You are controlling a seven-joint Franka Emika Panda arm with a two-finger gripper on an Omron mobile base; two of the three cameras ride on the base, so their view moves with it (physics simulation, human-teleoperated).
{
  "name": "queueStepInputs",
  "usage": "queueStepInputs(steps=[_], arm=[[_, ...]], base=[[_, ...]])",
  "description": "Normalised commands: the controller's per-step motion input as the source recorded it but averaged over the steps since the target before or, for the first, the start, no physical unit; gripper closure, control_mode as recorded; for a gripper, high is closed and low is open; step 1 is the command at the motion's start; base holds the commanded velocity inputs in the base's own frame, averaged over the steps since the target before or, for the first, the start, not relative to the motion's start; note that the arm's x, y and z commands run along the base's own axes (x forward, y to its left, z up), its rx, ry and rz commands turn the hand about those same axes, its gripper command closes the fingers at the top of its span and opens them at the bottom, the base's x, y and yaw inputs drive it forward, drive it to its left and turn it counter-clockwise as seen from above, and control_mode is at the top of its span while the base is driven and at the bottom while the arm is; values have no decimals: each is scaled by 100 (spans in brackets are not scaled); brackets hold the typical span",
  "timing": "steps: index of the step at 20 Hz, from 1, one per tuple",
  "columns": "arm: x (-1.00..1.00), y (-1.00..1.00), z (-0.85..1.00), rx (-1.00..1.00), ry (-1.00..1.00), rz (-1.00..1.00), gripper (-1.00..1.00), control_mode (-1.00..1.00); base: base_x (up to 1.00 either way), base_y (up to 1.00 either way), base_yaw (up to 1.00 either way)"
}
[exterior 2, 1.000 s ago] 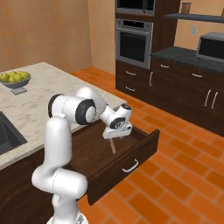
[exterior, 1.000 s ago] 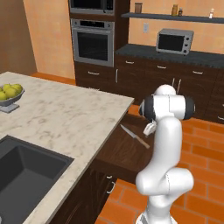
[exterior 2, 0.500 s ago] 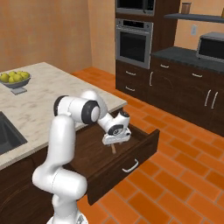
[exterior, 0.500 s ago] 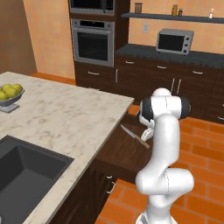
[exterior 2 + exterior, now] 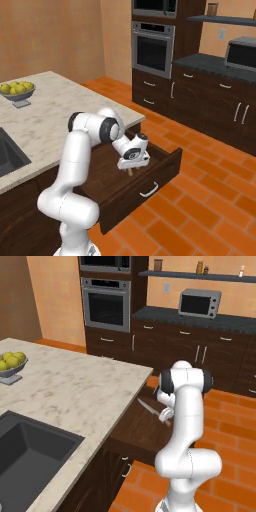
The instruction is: Pick up the knife from the drawer and place it on the cutting board. Then place the meat from the plate to the cutting board.
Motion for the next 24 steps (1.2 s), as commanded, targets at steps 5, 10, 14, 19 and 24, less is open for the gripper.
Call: queueStepInputs(steps=[5, 10, 14, 19, 24], arm=[[0, 0, -39, 0, 4, -3, -100, -100], [-2, 0, -18, 0, 4, -4, -100, -100], [-23, 0, -12, 0, 0, -10, 100, -100], [-28, 0, -1, 0, -10, -9, 100, -100], [-14, 0, 6, 0, -11, -3, 100, -100]], base=[[0, 0, 0], [0, 0, 0], [0, 0, 0], [0, 0, 0], [0, 0, 0]])
